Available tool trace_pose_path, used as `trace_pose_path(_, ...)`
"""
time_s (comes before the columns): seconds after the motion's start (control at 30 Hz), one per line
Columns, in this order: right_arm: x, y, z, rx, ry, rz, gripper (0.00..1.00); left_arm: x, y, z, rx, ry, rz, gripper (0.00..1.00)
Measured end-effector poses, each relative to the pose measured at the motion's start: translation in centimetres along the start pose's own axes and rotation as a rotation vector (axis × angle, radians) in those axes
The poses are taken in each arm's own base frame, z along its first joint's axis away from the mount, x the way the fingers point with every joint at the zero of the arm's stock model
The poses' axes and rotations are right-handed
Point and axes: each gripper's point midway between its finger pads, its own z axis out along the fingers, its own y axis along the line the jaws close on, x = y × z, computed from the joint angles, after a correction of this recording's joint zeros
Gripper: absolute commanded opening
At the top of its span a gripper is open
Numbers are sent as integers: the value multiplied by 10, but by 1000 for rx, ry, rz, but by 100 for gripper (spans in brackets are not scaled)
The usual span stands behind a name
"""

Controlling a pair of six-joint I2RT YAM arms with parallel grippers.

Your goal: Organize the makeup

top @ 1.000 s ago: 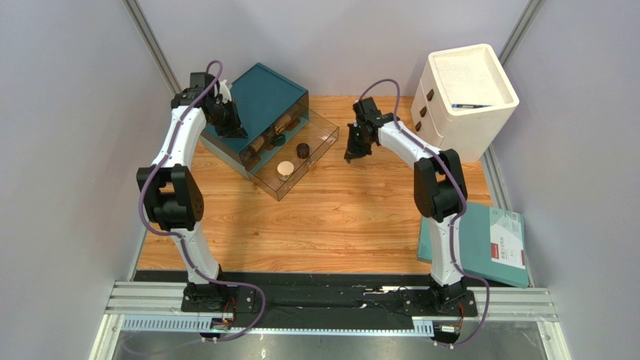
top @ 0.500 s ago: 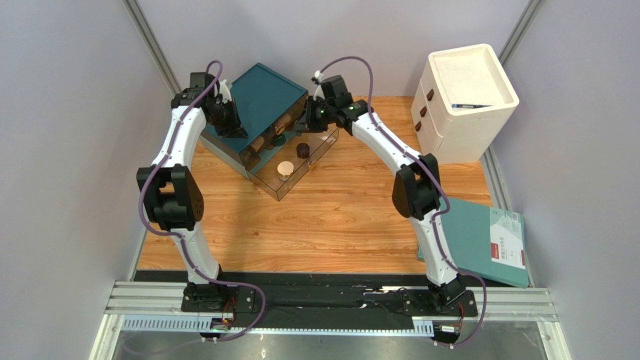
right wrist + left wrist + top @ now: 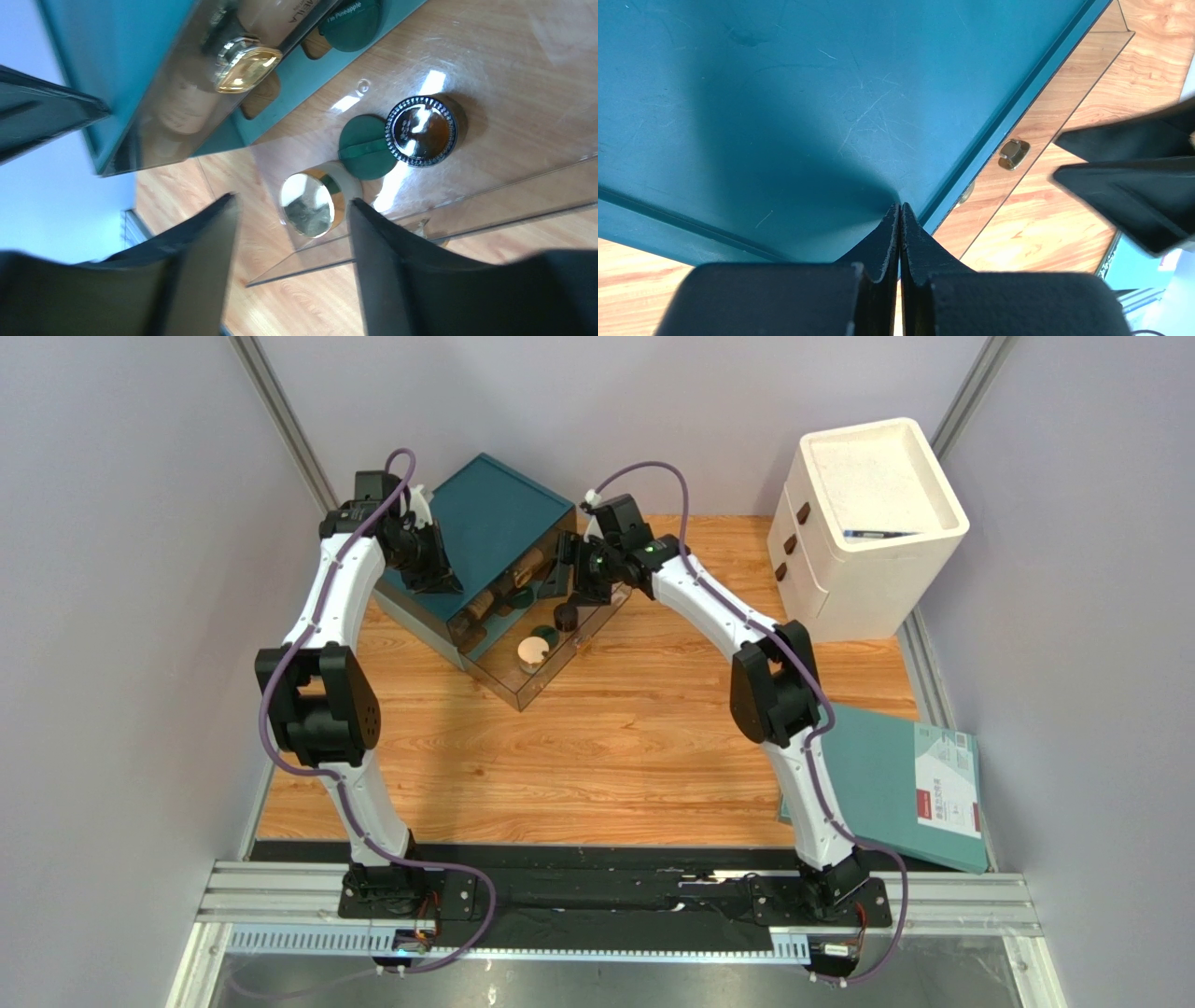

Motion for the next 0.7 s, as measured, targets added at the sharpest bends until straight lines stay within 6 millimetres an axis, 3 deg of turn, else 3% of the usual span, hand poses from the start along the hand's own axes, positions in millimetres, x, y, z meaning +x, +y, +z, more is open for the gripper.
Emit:
trace_pose_path(0.03,-3,1,-5,-5,-14,7,23,0,0,0,0,0,0,0)
trace_pose_path(0.07,-7,2,-12,-12,-26,17,4,0,0,0,0,0,0,0)
trace_pose_path(0.1,-9,2,-18,-13,-35,22,0,0,0,0,0,0,0,0)
trace_pose_path(0.23,-18,-10,-47,-42,-82,112,0,0,0,0,0,0,0,0)
trace_pose_path(0.37,-20,-43,-64,-26,-99,191,0,0,0,0,1,-1,0,0)
trace_pose_path(0.53,4,-85,-63,20,-41,315,0,-1,-1,-1,1,-2,1,0)
trace_pose_path(0.7,30,-95,-49,15,45,396,0,-1,0,0,1,-2,0,0)
